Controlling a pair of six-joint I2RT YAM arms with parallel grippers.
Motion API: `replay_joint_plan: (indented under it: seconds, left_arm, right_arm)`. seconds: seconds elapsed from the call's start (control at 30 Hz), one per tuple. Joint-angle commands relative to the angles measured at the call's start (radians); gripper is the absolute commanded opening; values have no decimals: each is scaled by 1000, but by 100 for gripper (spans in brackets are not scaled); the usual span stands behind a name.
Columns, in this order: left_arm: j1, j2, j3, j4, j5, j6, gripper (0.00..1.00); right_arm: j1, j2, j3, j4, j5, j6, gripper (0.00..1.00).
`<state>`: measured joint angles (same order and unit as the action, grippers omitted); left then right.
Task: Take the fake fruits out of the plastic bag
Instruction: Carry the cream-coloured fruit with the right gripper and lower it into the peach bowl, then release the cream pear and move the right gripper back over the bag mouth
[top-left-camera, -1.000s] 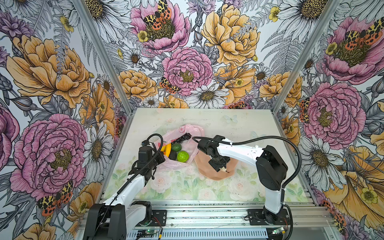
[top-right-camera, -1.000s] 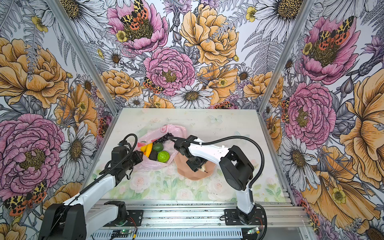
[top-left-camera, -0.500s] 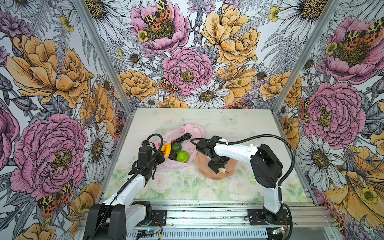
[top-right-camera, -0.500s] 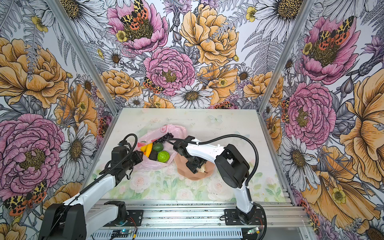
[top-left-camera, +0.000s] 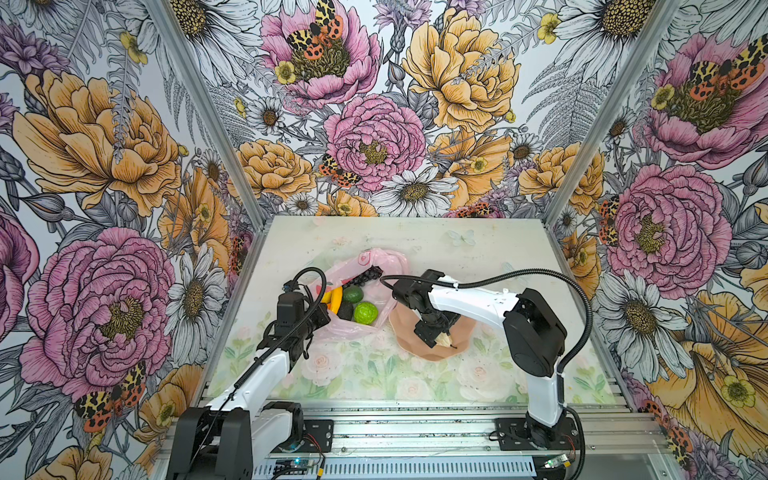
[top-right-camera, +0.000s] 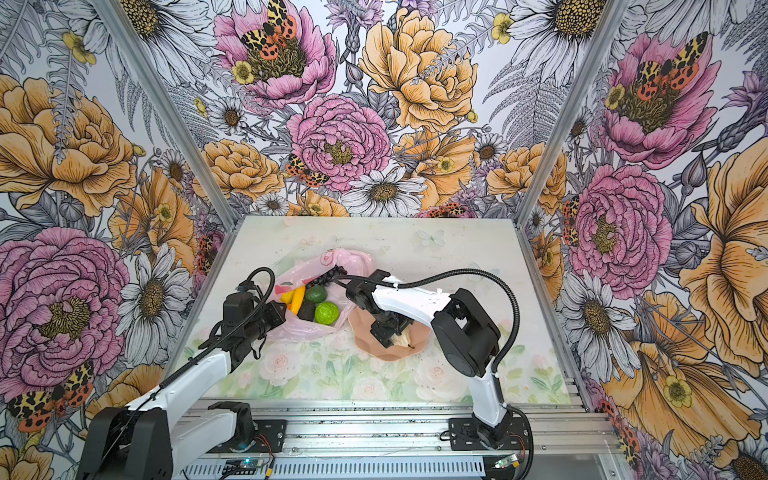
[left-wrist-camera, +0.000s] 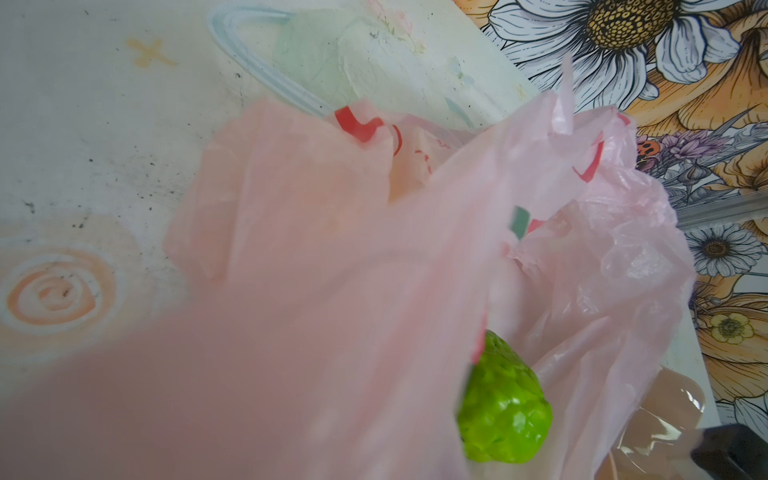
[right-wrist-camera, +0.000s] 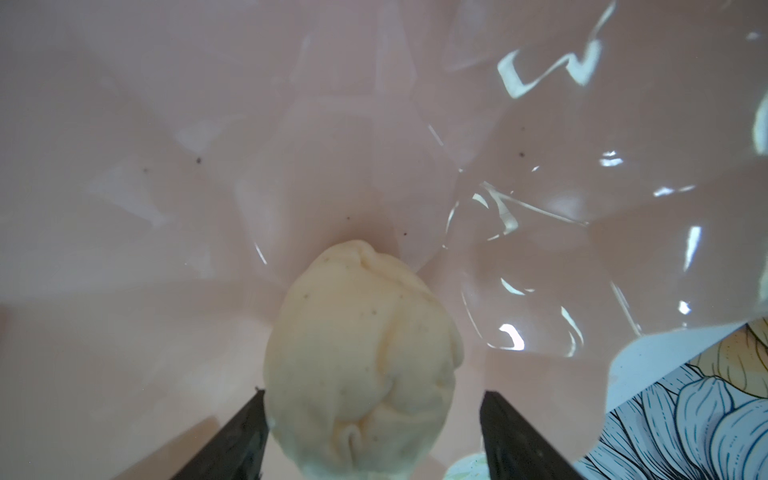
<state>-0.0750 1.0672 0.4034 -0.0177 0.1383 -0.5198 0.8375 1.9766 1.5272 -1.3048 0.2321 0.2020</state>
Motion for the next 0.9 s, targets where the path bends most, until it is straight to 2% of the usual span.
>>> replay_joint_plan:
  seconds: [0.0,0.23,0.4,0.63,0.87]
  left_arm:
    - [-7,-8,-9,18,-25,23,17]
    - [-9,-1,-7,19,-25,21,17]
    - [-11,4,-5,20,-26,18,17]
    - [-17,14,-2,19,-31,19,17]
    - [-28,28,8,13,-35,20,17]
  right_arm:
    - [12,-63,47,-25,20,31,81]
    - [39,-121,91,-37,42,72,81]
    - [89,-115,213,-16,88,152,80]
    - [167,24,439,108,49,197,80]
    - [168,211,644,168,-10,202,79]
